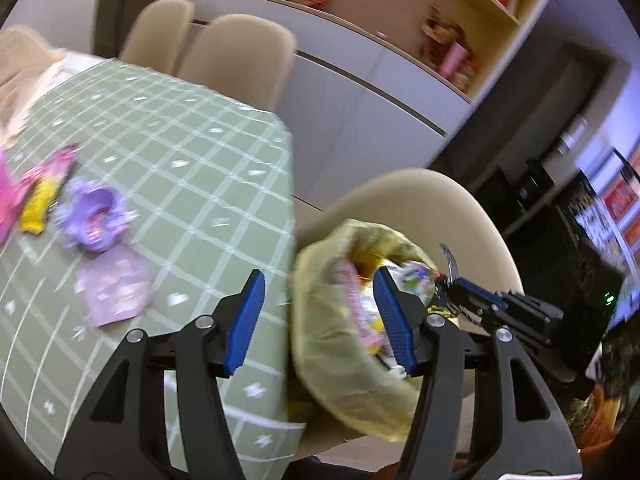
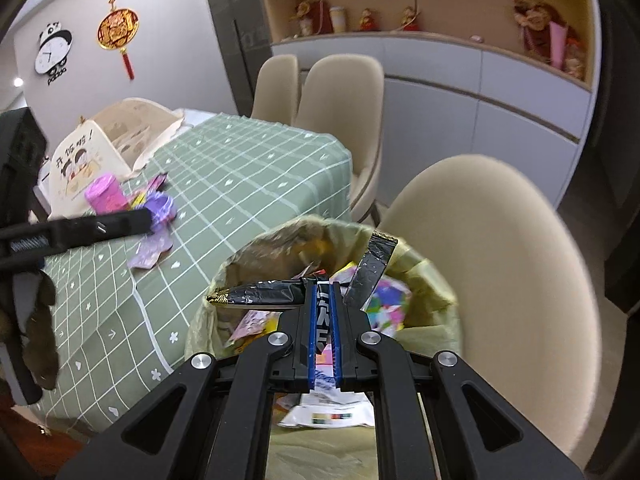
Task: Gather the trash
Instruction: 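Open right tool to drop the black wrapper into the yellow bag, then move both tools back toward the purple toy on the table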
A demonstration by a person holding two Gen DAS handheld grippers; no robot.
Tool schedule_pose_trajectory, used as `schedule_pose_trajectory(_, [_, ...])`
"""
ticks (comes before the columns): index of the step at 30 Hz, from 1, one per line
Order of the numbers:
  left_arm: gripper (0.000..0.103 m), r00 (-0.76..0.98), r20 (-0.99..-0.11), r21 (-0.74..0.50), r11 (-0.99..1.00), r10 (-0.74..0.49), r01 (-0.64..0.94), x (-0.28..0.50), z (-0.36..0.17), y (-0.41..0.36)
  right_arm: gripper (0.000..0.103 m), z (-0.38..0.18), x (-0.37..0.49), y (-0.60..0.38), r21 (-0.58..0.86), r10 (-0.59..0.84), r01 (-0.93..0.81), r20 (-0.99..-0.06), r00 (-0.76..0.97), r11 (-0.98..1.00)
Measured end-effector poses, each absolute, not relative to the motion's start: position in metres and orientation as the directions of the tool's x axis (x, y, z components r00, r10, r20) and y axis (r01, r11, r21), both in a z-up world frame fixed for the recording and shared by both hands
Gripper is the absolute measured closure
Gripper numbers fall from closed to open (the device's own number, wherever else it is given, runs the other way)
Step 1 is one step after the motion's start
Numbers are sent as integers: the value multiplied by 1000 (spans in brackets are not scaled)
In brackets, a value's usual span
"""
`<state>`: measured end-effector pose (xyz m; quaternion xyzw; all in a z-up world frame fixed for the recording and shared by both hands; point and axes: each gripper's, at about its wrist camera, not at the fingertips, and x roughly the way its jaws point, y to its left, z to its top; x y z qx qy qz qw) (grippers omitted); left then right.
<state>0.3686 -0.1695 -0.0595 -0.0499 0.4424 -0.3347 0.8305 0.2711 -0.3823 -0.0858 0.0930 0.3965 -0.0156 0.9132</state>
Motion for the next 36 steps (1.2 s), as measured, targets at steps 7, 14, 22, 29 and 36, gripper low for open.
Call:
schedule_pose_trajectory(7, [47, 484, -704, -375, 851, -519, 367, 372, -58, -95, 93, -104, 278, -382, 216, 61, 156, -751, 657, 964])
schedule_pose_trajectory(14, [46, 516, -724, -374, 889, -457, 264, 376, -66, -39, 79, -100, 269, -375, 243, 46, 194, -726, 686, 951])
schedule_pose_trajectory(22, [46, 570, -722, -340, 918, -393, 203, 376, -56, 22, 79, -56, 280, -334, 279, 94, 109, -623, 777, 954])
schedule_pose_trajectory(29, [46, 606, -717, -338, 932, -345, 130, 374, -50, 82, 79, -39, 328, -270, 275, 197, -29, -607, 770, 961])
schedule_pose_trajectory(36, [46, 638, -706, -358, 932, -307, 53, 378, -49, 125, 79, -45, 372, -215, 235, 270, -150, -649, 711, 960])
